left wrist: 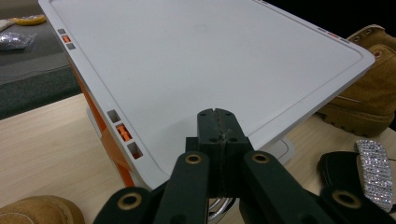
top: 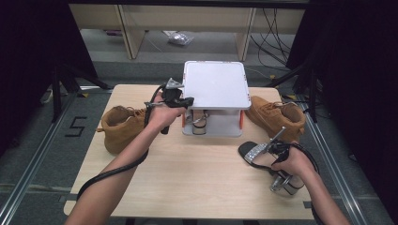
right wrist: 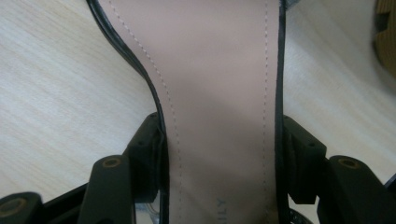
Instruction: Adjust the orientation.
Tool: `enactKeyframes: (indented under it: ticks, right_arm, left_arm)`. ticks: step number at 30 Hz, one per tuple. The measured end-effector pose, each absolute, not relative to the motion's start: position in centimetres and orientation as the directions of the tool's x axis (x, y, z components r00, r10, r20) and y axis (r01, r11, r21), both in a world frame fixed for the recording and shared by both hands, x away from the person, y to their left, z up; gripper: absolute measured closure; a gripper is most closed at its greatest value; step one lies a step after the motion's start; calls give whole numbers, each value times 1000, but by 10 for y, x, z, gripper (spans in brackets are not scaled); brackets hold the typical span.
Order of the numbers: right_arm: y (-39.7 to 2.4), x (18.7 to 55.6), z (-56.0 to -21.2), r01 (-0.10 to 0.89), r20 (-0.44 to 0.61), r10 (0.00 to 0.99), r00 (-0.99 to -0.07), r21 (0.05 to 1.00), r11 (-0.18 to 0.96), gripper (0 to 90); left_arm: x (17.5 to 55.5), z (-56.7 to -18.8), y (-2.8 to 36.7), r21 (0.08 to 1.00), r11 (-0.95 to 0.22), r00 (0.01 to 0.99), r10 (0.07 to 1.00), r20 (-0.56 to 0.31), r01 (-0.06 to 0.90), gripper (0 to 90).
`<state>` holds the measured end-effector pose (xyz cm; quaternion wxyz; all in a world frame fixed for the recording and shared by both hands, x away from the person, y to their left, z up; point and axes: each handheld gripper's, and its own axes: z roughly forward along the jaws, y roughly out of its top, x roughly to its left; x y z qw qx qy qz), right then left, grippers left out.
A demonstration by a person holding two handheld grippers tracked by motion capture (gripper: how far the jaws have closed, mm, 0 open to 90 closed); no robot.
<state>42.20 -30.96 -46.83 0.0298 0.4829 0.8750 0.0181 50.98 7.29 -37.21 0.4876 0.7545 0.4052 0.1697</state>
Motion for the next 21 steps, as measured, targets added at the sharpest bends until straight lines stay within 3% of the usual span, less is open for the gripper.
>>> enactKeyframes:
  ticks: [9, 18, 21]
  right_arm:
    - [-298, 415, -467, 924, 20, 925, -381, 33, 380, 438]
    - [-290, 409, -460, 944, 57, 942, -330, 41, 328, 438]
    - [-282, 406, -454, 939, 54, 942, -333, 111, 325, 438]
  left_arm:
    - [510, -372, 73, 873, -197, 614, 777, -138, 446, 897]
    - [510, -372, 73, 872, -202, 615, 777, -134, 446, 896]
    - [510, -372, 72, 873, -200, 613, 779, -134, 445, 896]
